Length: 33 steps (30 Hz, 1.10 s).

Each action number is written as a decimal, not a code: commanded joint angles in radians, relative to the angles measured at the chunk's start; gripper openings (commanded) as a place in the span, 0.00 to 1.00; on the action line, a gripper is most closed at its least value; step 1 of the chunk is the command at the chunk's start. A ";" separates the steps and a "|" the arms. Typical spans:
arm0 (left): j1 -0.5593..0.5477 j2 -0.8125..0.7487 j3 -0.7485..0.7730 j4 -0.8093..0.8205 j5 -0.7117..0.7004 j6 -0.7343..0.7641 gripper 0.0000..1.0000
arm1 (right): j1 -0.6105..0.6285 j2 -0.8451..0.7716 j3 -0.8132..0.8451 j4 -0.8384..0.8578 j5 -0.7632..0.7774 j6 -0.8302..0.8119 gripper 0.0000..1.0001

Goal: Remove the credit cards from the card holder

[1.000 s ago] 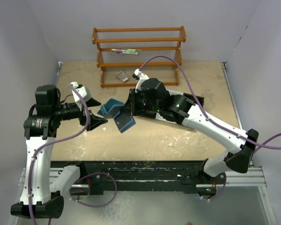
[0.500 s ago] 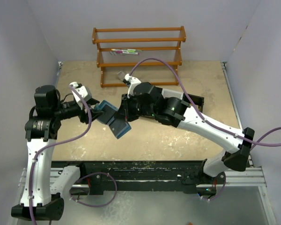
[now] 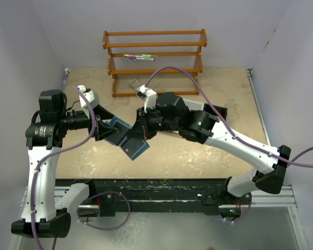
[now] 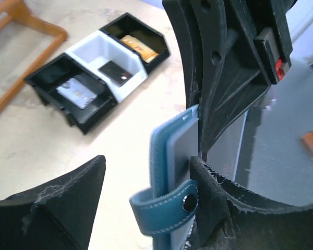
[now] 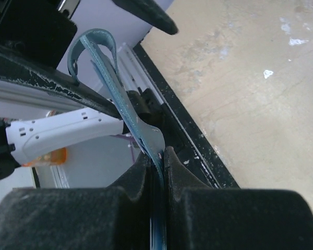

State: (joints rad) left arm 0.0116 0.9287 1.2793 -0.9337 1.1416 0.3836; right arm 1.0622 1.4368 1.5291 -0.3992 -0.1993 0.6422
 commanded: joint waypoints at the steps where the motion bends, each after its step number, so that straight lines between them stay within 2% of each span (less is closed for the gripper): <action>1: -0.001 0.088 0.069 -0.154 0.181 -0.001 0.71 | 0.003 -0.026 0.041 0.076 -0.103 -0.050 0.00; 4: -0.001 0.104 0.077 -0.197 0.214 0.024 0.72 | 0.002 -0.026 0.065 0.053 -0.109 -0.084 0.00; 7: -0.001 0.106 0.097 -0.229 0.226 0.052 0.68 | -0.008 -0.020 0.094 0.008 -0.109 -0.111 0.00; 17: -0.007 0.135 0.115 -0.326 0.283 0.105 0.30 | -0.050 0.017 0.157 -0.043 -0.228 -0.175 0.00; 20: -0.007 0.125 0.112 -0.309 0.290 0.069 0.18 | -0.077 0.023 0.164 -0.030 -0.294 -0.185 0.00; 23: -0.007 0.121 0.093 -0.252 0.316 -0.019 0.14 | -0.118 0.030 0.156 -0.001 -0.401 -0.191 0.00; 24: -0.007 0.122 0.084 -0.223 0.323 -0.052 0.14 | -0.147 0.030 0.145 0.016 -0.430 -0.190 0.03; 26: -0.007 0.121 0.069 -0.165 0.313 -0.119 0.12 | -0.202 0.022 0.108 0.075 -0.477 -0.168 0.25; 28: -0.007 0.119 0.069 -0.104 0.278 -0.176 0.08 | -0.253 0.009 0.073 0.122 -0.524 -0.138 0.41; 31: -0.007 0.100 0.061 0.015 0.207 -0.294 0.05 | -0.282 -0.016 0.048 0.160 -0.554 -0.124 0.54; 33: -0.007 0.076 0.036 0.165 0.169 -0.446 0.02 | -0.283 -0.040 0.012 0.191 -0.555 -0.117 0.60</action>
State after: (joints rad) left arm 0.0059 1.0546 1.3388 -1.0473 1.3624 0.1940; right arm 0.7845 1.4700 1.5806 -0.3260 -0.6643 0.5037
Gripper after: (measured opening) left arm 0.151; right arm 0.561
